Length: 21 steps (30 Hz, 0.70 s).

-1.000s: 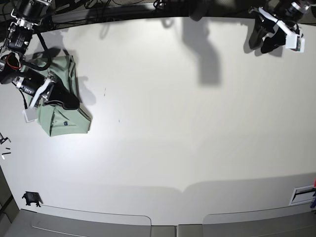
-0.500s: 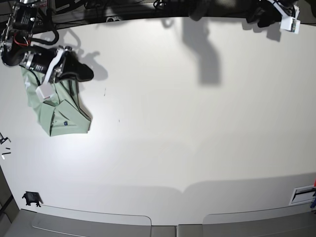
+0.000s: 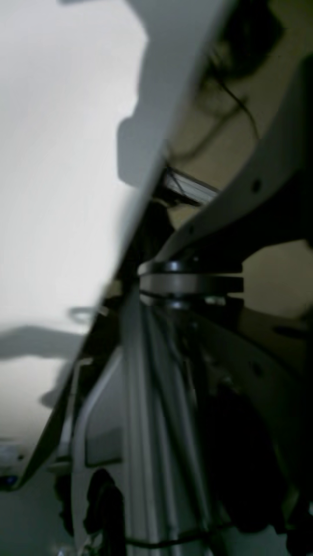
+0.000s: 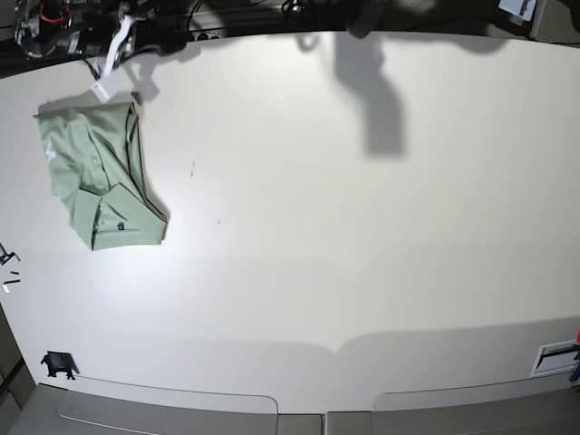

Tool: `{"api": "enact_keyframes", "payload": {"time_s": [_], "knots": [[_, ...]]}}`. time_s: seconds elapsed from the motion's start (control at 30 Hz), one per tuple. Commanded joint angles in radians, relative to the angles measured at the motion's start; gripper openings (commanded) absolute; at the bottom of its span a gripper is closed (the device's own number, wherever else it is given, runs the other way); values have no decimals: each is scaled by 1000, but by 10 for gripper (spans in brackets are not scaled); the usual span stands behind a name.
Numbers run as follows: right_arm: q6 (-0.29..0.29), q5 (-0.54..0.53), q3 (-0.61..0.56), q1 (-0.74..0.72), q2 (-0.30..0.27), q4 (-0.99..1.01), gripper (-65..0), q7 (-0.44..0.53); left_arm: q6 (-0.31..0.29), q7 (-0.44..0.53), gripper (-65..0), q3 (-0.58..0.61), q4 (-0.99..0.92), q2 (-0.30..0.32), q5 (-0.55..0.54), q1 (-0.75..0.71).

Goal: Fold the T-shirt properly

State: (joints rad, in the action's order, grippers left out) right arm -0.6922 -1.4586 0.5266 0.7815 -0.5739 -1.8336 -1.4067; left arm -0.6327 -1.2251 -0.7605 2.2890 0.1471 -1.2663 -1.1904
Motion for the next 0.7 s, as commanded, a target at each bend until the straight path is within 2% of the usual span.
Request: {"api": "enact_keyframes", "payload": {"time_s": [0.0,0.13,0.17,0.27,0.3,0.57,0.67], "knots": [[-6,-25,11,29,-16,-14,-650,10,-5,-4,-437,-5,14,3,-29,-26],[-6,-25,11,118,-16,-14,-650,10,-5,-47,-438,-5,14,3,-29,-38],[-6,-25,11,135,-16,-14,-650,10,-10,-56,-460,-4,14,3,-29,-41],[-6,-25,11,180,-16,-14,-650,10,-27,-112,-623,-4,14,3,-30,-43],[-6,-25,11,193,-16,-14,-650,10,-27,-122,-650,-4,14,3,-30,-43],[-6,-25,10,266,-16,7,-650,10,-28,-126,-650,-2,-54,4,-29,-53],[-6,-25,10,264,-16,31,-650,10,-60,-102,-650,33,-142,36,-29,-53]]}}
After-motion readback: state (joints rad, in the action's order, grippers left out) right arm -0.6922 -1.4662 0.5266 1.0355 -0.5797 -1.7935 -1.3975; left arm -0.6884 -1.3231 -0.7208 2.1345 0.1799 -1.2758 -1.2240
